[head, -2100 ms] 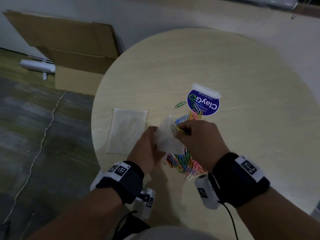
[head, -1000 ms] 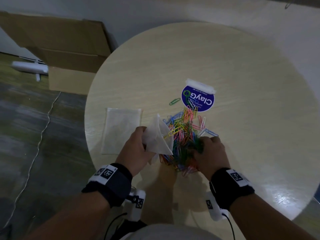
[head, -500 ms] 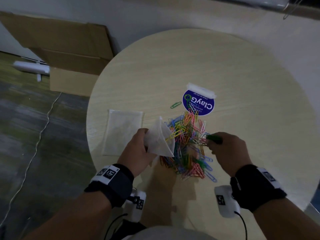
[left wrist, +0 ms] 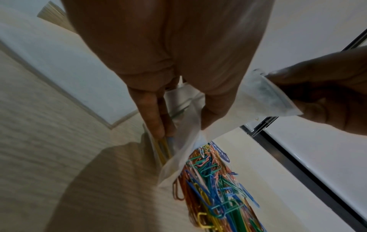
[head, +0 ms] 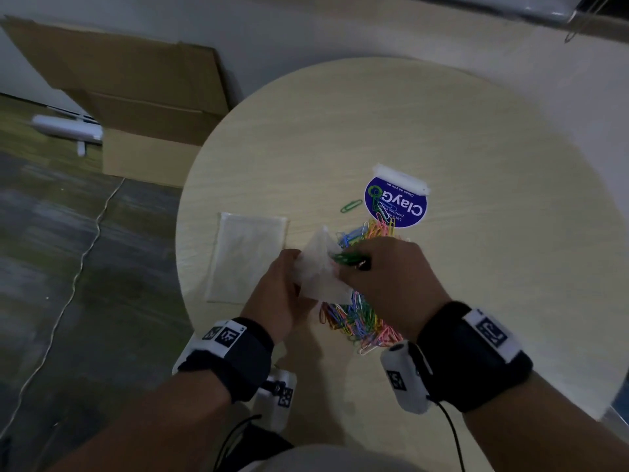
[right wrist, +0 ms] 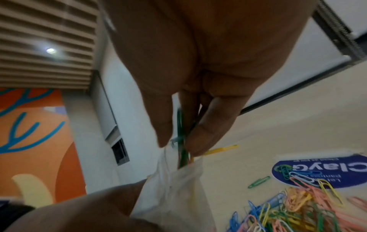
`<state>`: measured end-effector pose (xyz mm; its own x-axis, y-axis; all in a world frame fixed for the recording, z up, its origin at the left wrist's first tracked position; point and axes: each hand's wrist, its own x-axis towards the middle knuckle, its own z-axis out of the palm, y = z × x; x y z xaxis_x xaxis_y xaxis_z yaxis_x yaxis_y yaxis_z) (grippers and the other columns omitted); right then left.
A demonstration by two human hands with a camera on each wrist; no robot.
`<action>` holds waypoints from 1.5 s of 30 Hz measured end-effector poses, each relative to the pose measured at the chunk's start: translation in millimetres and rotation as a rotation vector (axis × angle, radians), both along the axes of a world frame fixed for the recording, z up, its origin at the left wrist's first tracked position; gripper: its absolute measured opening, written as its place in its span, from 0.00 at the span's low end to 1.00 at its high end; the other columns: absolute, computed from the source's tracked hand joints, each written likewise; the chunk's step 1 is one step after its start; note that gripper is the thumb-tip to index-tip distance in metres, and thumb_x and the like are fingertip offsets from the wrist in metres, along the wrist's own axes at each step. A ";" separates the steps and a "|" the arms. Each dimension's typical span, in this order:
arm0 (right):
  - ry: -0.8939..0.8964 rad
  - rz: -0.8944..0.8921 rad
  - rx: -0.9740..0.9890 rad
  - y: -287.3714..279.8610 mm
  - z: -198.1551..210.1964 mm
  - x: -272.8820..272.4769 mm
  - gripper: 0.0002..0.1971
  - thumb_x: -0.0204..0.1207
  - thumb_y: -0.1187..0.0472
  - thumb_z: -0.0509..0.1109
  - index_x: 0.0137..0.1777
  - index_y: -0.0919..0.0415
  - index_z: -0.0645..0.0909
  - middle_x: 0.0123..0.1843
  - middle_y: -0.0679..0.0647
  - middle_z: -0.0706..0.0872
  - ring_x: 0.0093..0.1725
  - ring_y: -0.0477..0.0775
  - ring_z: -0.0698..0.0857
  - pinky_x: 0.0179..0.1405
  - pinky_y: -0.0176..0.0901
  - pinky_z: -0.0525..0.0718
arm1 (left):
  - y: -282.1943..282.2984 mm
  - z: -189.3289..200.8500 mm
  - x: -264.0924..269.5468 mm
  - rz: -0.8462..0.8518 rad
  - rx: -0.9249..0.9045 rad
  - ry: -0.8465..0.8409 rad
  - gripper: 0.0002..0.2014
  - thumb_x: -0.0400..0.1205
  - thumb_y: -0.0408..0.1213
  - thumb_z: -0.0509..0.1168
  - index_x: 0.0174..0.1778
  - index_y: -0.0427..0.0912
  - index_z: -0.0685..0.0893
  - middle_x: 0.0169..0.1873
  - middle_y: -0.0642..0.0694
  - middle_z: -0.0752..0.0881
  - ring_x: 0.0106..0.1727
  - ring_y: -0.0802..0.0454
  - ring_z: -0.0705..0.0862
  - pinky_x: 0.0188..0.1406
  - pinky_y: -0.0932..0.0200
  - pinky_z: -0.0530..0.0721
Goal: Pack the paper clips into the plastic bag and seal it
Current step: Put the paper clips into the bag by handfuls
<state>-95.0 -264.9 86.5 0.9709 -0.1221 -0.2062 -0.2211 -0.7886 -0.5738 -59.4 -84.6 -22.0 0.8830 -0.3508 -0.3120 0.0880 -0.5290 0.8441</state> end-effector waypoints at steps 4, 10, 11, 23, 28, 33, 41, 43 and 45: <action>-0.076 0.019 -0.040 -4.9 13.7 -3.6 0.15 0.74 0.45 0.71 0.59 0.46 0.87 0.57 0.44 0.90 0.52 0.46 0.87 0.54 0.39 0.79 | 1.2 1.2 -1.6 -0.009 -0.028 0.024 0.26 0.65 0.50 0.74 0.56 0.66 0.72 0.52 0.48 0.85 0.48 0.47 0.88 0.47 0.37 0.87; 0.039 -0.377 0.019 -82.2 -28.7 16.3 0.13 0.74 0.51 0.72 0.57 0.52 0.87 0.50 0.49 0.91 0.52 0.55 0.88 0.49 0.39 0.75 | 4.9 12.7 -1.3 -0.038 0.059 0.069 0.33 0.74 0.47 0.79 0.70 0.60 0.68 0.64 0.54 0.81 0.56 0.54 0.86 0.51 0.45 0.90; 0.114 -0.403 -0.010 -94.5 -46.8 23.9 0.18 0.75 0.48 0.72 0.61 0.56 0.85 0.56 0.54 0.90 0.57 0.59 0.86 0.53 0.42 0.76 | 6.2 13.0 -1.8 -0.040 0.064 0.074 0.33 0.75 0.46 0.79 0.70 0.60 0.68 0.64 0.55 0.81 0.55 0.55 0.86 0.51 0.46 0.90; 0.151 -0.226 -0.219 -78.6 -119.5 67.5 0.15 0.79 0.52 0.63 0.62 0.53 0.82 0.62 0.64 0.78 0.57 0.70 0.78 0.58 0.56 0.80 | 5.8 15.9 -0.8 -0.037 0.110 0.108 0.36 0.69 0.35 0.80 0.67 0.62 0.70 0.59 0.57 0.82 0.50 0.58 0.87 0.43 0.43 0.90; 0.135 -0.098 -0.168 -86.6 -106.2 51.9 0.11 0.77 0.54 0.66 0.54 0.53 0.87 0.55 0.61 0.87 0.50 0.64 0.84 0.51 0.51 0.84 | 6.2 14.3 1.5 -0.032 0.090 0.085 0.30 0.77 0.40 0.78 0.70 0.60 0.69 0.61 0.58 0.82 0.50 0.66 0.86 0.45 0.58 0.90; 0.101 -0.147 -0.231 -95.5 -107.3 105.9 0.23 0.79 0.50 0.64 0.73 0.55 0.76 0.74 0.62 0.77 0.67 0.68 0.79 0.67 0.60 0.78 | 7.9 12.0 1.6 0.011 0.082 0.111 0.34 0.71 0.40 0.81 0.67 0.63 0.70 0.59 0.58 0.83 0.46 0.68 0.86 0.47 0.52 0.91; 0.087 0.430 -0.417 -69.7 -107.9 103.5 0.20 0.84 0.55 0.59 0.74 0.57 0.76 0.75 0.57 0.75 0.71 0.62 0.71 0.71 0.55 0.65 | 11.8 12.4 4.3 0.024 0.070 0.119 0.33 0.73 0.39 0.79 0.68 0.62 0.70 0.58 0.56 0.84 0.46 0.62 0.88 0.45 0.46 0.91; 0.110 0.399 -0.324 -73.9 -107.4 81.8 0.19 0.83 0.51 0.60 0.71 0.54 0.78 0.69 0.56 0.78 0.66 0.62 0.73 0.68 0.55 0.69 | 14.1 12.2 4.7 0.012 0.063 0.120 0.32 0.76 0.39 0.78 0.70 0.60 0.69 0.60 0.55 0.83 0.46 0.61 0.88 0.44 0.46 0.91; 0.161 0.399 -0.386 -80.5 -110.8 61.1 0.25 0.78 0.42 0.62 0.73 0.50 0.75 0.70 0.54 0.76 0.66 0.62 0.73 0.68 0.56 0.72 | 15.2 12.6 4.8 0.011 0.055 0.119 0.31 0.77 0.41 0.78 0.71 0.59 0.69 0.61 0.55 0.83 0.46 0.62 0.88 0.45 0.48 0.91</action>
